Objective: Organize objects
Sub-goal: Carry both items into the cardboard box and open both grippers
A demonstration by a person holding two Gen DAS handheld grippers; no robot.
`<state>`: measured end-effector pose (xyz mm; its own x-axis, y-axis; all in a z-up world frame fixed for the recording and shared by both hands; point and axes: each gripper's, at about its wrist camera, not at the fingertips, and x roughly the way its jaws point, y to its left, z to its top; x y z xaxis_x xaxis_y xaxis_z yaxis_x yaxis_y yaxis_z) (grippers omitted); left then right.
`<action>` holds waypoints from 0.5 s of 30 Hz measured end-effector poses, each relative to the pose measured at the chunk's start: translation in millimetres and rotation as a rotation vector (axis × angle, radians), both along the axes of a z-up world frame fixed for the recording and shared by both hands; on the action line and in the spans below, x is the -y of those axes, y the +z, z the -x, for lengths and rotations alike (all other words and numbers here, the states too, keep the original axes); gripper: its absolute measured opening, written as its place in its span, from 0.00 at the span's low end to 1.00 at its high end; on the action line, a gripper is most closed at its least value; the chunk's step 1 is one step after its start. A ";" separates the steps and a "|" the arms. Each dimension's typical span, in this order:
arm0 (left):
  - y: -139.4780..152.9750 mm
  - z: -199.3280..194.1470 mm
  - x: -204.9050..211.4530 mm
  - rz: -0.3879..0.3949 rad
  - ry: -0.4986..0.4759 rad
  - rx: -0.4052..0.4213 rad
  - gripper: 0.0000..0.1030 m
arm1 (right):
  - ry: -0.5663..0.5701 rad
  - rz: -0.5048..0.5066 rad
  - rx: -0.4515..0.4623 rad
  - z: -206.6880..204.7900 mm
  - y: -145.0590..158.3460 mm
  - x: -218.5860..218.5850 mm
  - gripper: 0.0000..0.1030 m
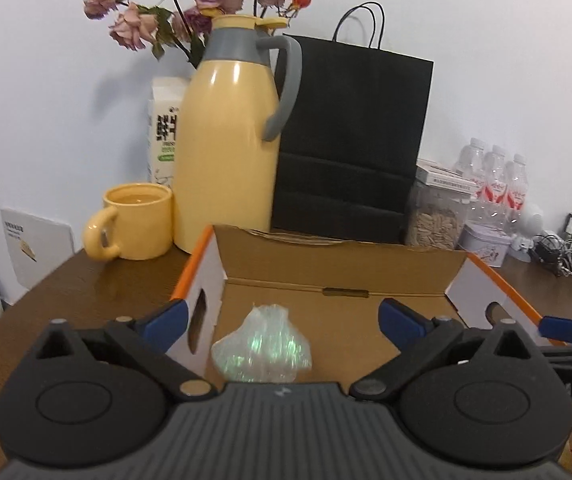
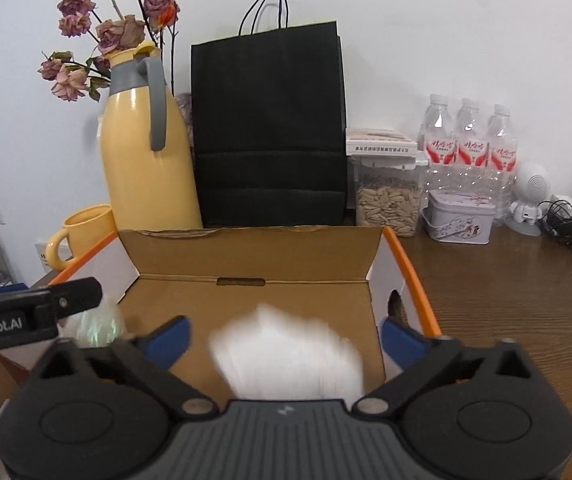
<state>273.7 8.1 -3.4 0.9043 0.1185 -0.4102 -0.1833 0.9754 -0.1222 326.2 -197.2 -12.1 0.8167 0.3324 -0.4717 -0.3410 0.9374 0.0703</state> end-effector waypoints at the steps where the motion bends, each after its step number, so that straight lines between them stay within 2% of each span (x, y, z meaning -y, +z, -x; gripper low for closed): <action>1: 0.5 0.3 0.5 0.001 -0.005 0.003 1.00 | 0.001 -0.001 0.005 1.2 1.7 0.8 1.00; 10: 6.1 6.5 2.7 0.001 -0.014 0.030 1.00 | -0.001 -0.001 0.047 13.1 9.0 2.1 1.00; 15: 17.7 26.3 6.0 -0.007 -0.027 0.091 1.00 | -0.007 0.001 0.115 35.4 19.4 4.5 1.00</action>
<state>247.4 2.1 14.3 0.9408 0.0961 -0.3252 -0.1451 0.9808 -0.1300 290.8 -201.7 7.3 0.8678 0.3264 -0.3747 -0.3404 0.9398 0.0304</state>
